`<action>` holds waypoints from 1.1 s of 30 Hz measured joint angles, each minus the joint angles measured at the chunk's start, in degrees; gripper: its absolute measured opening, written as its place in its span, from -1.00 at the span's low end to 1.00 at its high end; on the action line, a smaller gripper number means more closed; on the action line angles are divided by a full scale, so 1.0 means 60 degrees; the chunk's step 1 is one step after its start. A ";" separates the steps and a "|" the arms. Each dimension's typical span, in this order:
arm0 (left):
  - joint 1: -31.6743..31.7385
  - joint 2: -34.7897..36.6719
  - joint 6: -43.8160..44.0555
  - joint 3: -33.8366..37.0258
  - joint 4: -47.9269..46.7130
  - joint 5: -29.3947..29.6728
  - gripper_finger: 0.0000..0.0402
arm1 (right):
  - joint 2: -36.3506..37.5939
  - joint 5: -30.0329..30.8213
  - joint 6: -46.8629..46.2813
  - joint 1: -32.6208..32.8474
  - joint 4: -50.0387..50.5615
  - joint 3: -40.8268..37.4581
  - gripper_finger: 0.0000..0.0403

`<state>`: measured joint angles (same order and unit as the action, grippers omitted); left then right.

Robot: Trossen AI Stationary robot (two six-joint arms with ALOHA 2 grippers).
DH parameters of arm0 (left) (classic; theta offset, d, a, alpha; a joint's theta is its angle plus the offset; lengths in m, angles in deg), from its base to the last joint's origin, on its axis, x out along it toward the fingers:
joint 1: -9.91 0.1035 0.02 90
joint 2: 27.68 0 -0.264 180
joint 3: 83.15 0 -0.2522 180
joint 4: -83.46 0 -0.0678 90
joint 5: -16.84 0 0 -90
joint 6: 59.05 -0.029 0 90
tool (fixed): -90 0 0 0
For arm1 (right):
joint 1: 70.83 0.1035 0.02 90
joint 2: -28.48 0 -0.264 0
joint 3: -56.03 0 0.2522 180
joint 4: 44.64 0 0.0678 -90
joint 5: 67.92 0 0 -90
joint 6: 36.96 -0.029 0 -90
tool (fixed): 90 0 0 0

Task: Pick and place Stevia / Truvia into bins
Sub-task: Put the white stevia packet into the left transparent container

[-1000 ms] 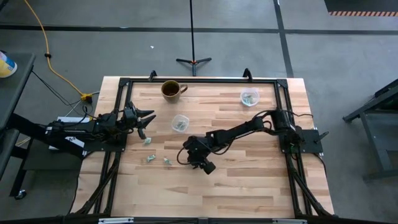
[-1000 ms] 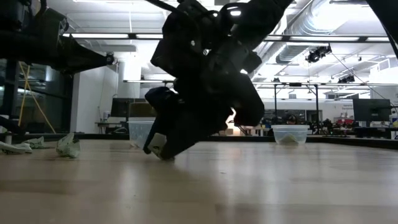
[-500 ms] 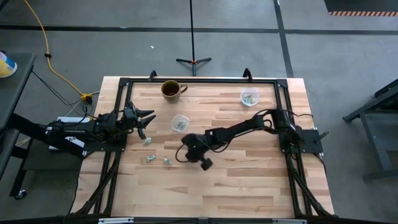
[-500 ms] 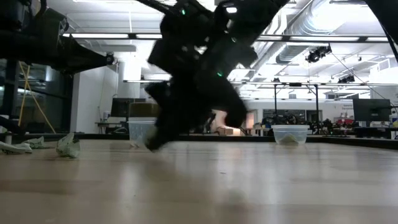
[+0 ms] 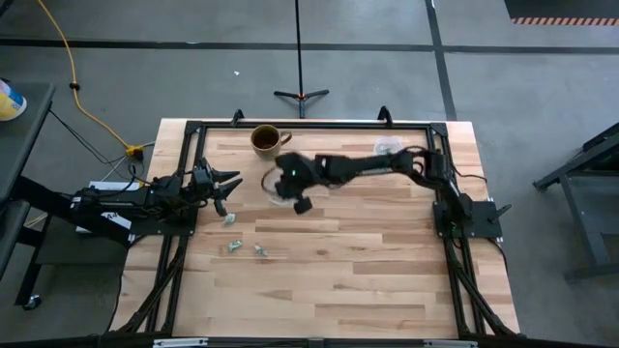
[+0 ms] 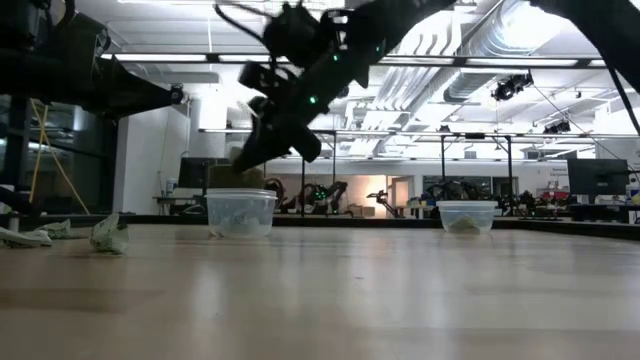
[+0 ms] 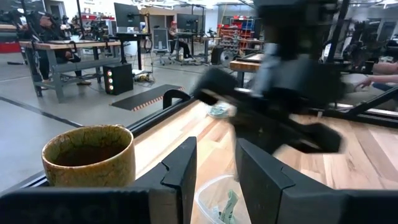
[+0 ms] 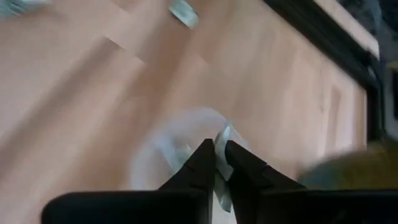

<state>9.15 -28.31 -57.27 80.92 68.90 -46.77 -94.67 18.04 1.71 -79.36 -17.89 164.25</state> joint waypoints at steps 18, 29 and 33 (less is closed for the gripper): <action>0.0000 0.0003 0.0000 0.0000 0.0007 0.0011 -0.28 | 0.0312 -0.1070 -0.2388 -0.0716 -0.0156 -0.0025 -0.16; 0.0000 0.0001 0.0000 0.0000 -0.0004 0.0011 -0.28 | 0.4426 -0.2166 -0.4891 -0.1410 -0.4661 -0.5742 -0.45; 0.0000 0.0000 0.0000 0.0000 -0.0004 0.0015 -0.28 | 0.6733 -0.0818 -0.5268 -0.1233 -0.5943 -0.8241 -0.57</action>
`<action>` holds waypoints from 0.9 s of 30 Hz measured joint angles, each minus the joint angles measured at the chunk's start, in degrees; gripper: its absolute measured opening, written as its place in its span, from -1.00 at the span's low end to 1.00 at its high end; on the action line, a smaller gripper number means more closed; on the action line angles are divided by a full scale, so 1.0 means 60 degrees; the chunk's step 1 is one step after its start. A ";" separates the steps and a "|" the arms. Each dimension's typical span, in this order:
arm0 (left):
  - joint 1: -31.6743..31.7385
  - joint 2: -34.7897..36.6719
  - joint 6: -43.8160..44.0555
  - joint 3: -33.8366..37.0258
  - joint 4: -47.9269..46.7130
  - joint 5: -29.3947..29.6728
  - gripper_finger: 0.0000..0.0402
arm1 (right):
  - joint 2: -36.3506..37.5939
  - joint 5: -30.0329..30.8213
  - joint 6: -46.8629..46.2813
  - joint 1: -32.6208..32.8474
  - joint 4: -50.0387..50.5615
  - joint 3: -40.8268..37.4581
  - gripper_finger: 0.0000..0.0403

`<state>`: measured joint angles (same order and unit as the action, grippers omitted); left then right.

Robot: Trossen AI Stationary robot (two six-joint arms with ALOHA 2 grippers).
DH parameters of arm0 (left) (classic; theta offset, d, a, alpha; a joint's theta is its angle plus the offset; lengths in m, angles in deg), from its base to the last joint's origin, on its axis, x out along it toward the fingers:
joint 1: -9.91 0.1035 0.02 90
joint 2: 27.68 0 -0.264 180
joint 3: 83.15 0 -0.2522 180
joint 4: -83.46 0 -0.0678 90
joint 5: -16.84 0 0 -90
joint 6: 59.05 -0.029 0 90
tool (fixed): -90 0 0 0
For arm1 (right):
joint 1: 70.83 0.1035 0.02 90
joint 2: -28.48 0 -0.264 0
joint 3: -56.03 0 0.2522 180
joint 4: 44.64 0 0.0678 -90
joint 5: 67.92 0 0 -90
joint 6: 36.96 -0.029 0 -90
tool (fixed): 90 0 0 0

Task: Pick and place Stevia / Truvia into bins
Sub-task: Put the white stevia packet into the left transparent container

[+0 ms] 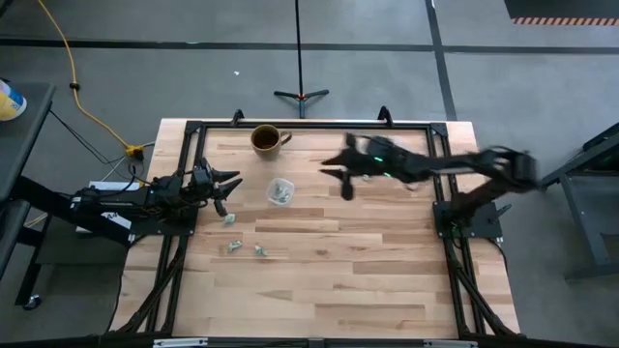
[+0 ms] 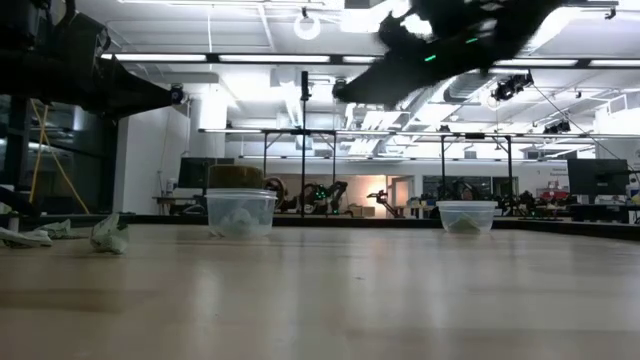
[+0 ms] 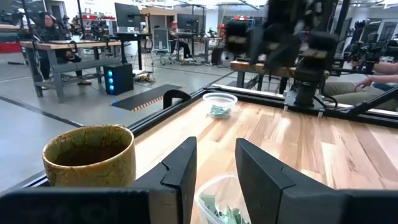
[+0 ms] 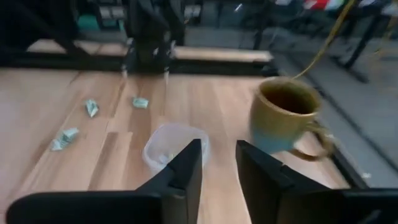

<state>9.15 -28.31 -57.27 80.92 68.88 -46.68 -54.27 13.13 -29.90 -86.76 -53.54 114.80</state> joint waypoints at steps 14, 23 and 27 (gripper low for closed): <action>0.0000 0.0003 -0.0328 0.0000 0.0004 0.0007 -0.28 | 0.7554 0.1849 -0.1170 0.0869 -0.0456 -0.5480 -0.75; 0.0000 0.0002 -0.0499 0.0000 0.0124 0.0015 -0.28 | 1.0224 0.2769 -0.1146 0.1240 -0.0286 -0.6982 -0.82; 0.0000 0.0000 -0.0476 0.0000 0.0206 0.0126 -0.28 | 1.0389 0.3399 -0.1178 0.1229 -0.0062 -0.7201 -0.82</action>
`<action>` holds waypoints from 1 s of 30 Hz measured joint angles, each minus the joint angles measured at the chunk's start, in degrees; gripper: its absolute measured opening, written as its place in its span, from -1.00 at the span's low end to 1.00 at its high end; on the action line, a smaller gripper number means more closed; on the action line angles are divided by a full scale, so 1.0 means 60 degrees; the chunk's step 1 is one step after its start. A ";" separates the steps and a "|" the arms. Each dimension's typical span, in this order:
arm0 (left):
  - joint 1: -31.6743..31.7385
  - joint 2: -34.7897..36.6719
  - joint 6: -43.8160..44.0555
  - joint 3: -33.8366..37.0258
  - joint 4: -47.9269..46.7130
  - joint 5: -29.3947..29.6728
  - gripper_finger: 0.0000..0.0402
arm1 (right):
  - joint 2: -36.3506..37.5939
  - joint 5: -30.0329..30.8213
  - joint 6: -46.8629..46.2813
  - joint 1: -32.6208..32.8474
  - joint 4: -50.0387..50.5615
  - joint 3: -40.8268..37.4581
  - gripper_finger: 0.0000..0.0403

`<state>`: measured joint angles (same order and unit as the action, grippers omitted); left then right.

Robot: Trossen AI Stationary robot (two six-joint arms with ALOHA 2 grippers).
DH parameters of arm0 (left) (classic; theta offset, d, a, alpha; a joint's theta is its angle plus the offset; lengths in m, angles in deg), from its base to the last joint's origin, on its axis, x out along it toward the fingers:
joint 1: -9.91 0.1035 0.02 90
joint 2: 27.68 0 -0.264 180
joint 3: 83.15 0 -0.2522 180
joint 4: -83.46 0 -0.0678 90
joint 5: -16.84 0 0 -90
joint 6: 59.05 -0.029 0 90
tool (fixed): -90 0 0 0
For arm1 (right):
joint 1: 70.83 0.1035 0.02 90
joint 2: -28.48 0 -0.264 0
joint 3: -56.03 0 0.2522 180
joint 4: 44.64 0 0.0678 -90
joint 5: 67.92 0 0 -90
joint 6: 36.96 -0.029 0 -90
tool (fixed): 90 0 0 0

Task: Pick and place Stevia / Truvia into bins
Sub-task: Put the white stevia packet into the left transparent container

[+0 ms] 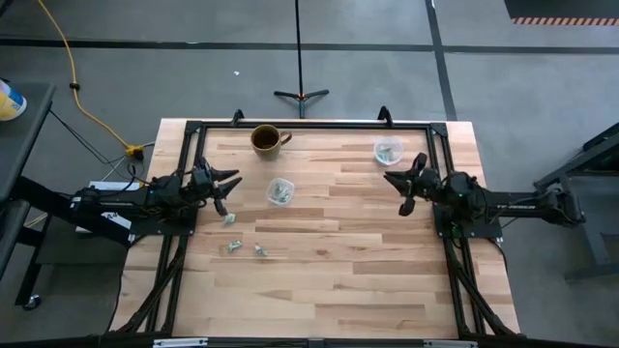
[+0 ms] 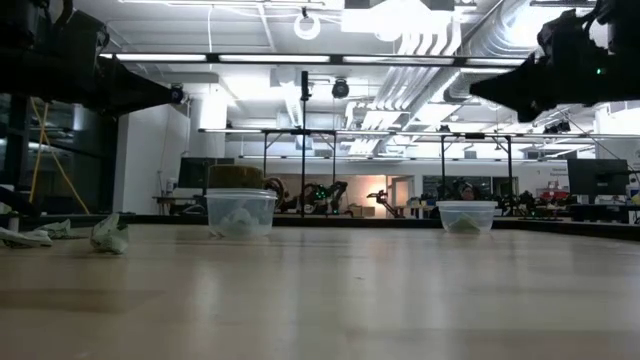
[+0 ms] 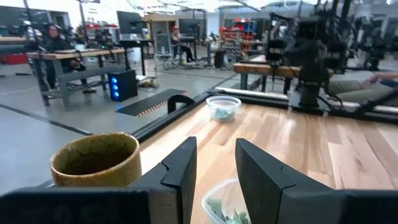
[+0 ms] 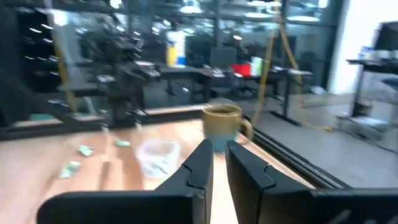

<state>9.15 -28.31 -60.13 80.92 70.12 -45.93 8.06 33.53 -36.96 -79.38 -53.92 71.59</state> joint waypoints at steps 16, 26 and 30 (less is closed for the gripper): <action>-0.0004 -0.2687 0.2787 -0.0353 -0.0468 -0.3382 0.42 | -0.0025 0.0713 -0.0008 -0.0011 0.0280 -0.0149 -0.80; -0.0004 -0.6298 0.3556 -0.2001 -0.2854 -0.4113 0.32 | -0.0025 0.0710 -0.0287 -0.0011 0.0602 -0.0145 -0.77; -0.0004 -0.7504 0.4277 -0.2756 -0.4747 -0.4227 0.32 | -0.0029 0.0710 -0.0274 -0.0011 0.0605 -0.0145 -0.78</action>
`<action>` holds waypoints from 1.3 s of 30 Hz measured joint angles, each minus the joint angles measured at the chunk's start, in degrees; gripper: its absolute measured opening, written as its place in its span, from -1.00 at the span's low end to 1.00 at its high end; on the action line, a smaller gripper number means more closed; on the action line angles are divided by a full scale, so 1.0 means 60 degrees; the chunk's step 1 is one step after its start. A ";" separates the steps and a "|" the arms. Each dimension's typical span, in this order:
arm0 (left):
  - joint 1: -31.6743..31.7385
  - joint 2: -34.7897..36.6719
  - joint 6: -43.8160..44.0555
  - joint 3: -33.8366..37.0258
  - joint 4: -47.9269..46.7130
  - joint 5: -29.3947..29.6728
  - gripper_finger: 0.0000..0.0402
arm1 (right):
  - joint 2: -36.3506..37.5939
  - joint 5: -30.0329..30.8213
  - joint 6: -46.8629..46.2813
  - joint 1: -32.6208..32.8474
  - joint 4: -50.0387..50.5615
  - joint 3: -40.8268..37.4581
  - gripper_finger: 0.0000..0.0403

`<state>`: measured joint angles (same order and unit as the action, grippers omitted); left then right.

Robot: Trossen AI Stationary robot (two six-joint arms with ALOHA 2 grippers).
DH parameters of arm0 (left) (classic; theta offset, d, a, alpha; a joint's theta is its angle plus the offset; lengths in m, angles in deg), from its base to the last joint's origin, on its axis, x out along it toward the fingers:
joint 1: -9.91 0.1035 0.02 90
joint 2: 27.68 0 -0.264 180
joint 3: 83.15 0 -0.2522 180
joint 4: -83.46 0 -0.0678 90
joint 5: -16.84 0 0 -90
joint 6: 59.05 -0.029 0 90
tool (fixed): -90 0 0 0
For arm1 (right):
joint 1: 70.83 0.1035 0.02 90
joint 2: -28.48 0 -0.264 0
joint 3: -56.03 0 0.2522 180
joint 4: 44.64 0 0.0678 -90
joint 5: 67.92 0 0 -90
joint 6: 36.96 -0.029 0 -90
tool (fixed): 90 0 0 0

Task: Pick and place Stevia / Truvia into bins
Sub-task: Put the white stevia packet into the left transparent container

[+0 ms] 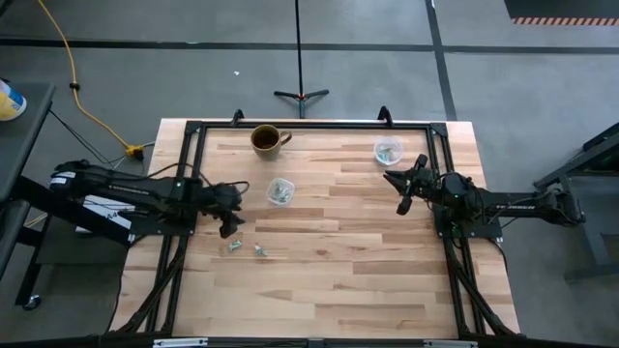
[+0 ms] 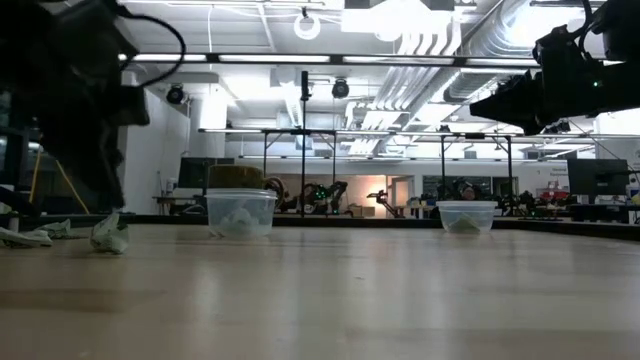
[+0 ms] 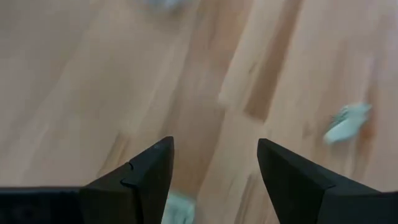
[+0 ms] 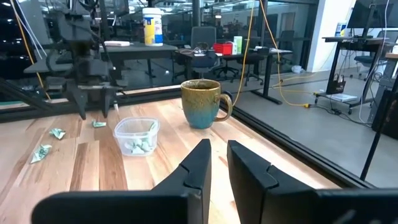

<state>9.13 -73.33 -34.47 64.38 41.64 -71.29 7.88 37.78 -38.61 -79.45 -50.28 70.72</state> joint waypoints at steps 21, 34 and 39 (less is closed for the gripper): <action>0.0004 -0.1989 0.1700 -0.0547 -0.2105 -0.0407 0.31 | 0.0000 -0.0003 0.0102 0.0000 0.0299 0.0007 -0.78; 0.0004 -0.1990 0.1510 -0.0445 -0.1901 -0.0517 -0.79 | 0.0002 0.0000 0.0303 0.0002 0.0566 0.0011 -0.79; 0.0000 -0.2002 0.1292 -0.0875 -0.0349 -0.0274 -0.82 | 0.0001 -0.0003 0.0349 0.0004 0.0562 0.0011 -0.79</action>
<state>9.13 -85.34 -26.72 59.13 39.55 -72.94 7.89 37.77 -36.51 -79.43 -46.91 70.79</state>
